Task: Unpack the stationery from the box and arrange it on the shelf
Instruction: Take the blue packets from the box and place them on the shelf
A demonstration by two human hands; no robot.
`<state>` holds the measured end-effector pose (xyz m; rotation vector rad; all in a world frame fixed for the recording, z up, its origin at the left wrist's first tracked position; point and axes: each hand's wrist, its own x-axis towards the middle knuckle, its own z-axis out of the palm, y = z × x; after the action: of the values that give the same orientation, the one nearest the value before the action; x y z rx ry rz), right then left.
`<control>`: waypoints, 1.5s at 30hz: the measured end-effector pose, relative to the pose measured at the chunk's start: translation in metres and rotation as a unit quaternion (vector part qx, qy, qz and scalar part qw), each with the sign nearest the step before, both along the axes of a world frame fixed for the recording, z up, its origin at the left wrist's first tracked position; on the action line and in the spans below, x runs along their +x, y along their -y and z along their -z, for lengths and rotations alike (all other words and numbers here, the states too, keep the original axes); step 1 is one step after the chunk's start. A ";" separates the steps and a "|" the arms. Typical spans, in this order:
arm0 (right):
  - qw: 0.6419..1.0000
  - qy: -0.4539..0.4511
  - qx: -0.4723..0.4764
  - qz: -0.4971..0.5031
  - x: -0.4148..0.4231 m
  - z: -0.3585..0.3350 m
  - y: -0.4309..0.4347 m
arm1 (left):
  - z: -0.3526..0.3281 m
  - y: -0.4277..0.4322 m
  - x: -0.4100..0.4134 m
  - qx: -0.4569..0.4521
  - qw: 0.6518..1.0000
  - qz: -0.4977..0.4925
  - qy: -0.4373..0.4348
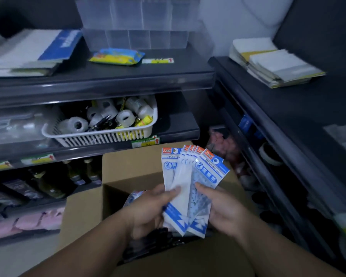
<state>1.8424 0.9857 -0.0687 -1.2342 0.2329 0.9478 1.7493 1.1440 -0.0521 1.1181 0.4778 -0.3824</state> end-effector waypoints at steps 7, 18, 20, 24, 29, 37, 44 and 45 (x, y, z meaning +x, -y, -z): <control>0.996 0.044 0.049 0.066 0.017 -0.057 0.073 | -0.053 0.059 0.038 -0.025 0.998 0.039 0.041; 0.969 0.104 -0.007 0.223 0.021 -0.132 0.264 | -0.110 0.243 0.090 0.035 0.985 0.083 0.145; 0.962 0.097 0.004 0.253 0.015 -0.139 0.298 | -0.114 0.279 0.094 0.037 0.984 0.102 0.144; 0.947 0.093 -0.002 0.309 0.002 -0.145 0.365 | -0.122 0.342 0.100 0.071 0.975 0.145 0.150; 0.924 0.103 0.002 0.367 -0.020 -0.146 0.438 | -0.124 0.413 0.102 0.059 0.963 0.220 0.143; 0.886 0.064 -0.011 0.459 -0.054 -0.132 0.504 | -0.110 0.480 0.114 0.057 0.947 0.296 0.111; 0.835 0.052 -0.024 0.547 -0.082 -0.126 0.521 | -0.101 0.508 0.134 0.089 0.892 0.425 0.124; 0.833 0.058 -0.026 0.549 -0.084 -0.128 0.521 | -0.102 0.509 0.135 0.090 0.886 0.436 0.129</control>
<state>1.7583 0.4645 0.0588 -0.9558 0.7738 -0.1439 1.8846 0.6353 0.0494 1.5078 -0.2708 -0.9707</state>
